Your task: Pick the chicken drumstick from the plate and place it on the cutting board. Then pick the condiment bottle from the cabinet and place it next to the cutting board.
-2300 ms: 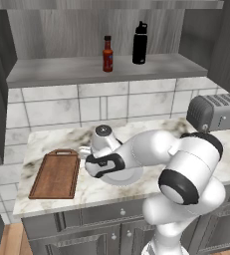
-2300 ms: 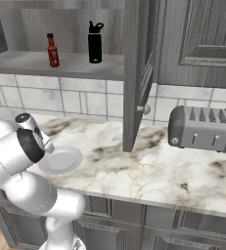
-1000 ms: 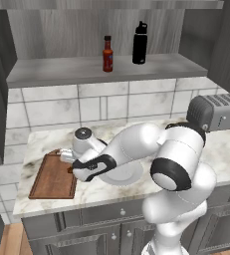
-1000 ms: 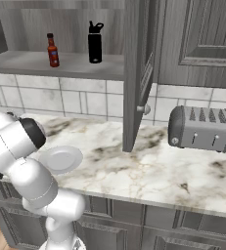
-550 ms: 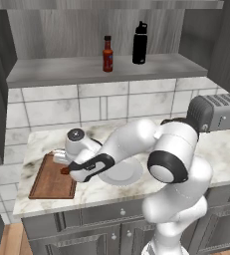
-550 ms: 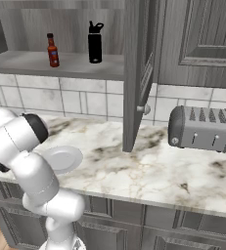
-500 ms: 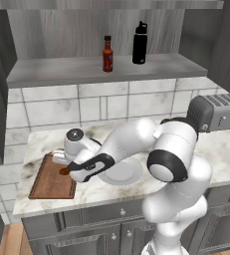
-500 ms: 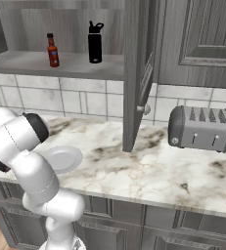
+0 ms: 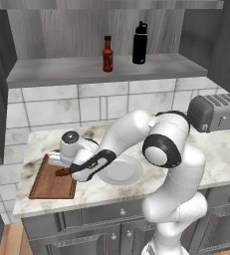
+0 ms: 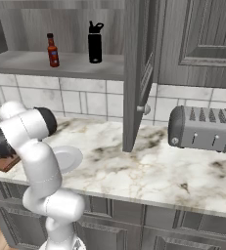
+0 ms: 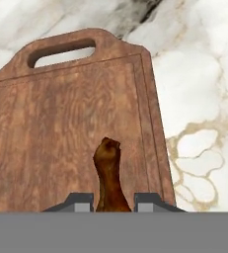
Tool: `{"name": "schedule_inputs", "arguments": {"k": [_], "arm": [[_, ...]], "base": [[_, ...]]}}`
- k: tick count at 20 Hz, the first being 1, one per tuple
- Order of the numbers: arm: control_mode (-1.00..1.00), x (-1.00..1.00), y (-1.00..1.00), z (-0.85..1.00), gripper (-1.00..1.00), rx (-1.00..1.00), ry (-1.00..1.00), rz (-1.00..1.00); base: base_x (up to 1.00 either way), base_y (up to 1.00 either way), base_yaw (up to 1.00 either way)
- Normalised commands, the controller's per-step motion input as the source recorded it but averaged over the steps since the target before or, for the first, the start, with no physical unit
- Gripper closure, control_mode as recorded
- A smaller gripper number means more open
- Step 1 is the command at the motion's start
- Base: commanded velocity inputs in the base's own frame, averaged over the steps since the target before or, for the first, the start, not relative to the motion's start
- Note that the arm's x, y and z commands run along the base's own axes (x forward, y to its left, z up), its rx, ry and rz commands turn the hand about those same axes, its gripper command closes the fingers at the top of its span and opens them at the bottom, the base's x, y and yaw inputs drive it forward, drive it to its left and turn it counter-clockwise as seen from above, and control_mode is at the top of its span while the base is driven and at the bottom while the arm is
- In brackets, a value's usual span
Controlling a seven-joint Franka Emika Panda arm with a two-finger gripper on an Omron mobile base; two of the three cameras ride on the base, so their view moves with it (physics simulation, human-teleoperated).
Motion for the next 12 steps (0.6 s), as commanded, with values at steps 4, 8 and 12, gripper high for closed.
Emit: {"name": "schedule_inputs", "arguments": {"k": [4, 8, 12], "arm": [[-1.00, 0.16, 0.16, -0.29, 1.00, 0.00, 0.00, 0.00], [-1.00, 0.13, 0.22, -0.24, 1.00, 0.00, -0.02, 0.00], [-1.00, 0.09, 0.36, -0.24, 1.00, 0.00, -0.06, 0.00]], "base": [[0.00, 0.00, 0.00], [0.00, 0.00, 0.00], [0.00, 0.00, 0.00]]}}
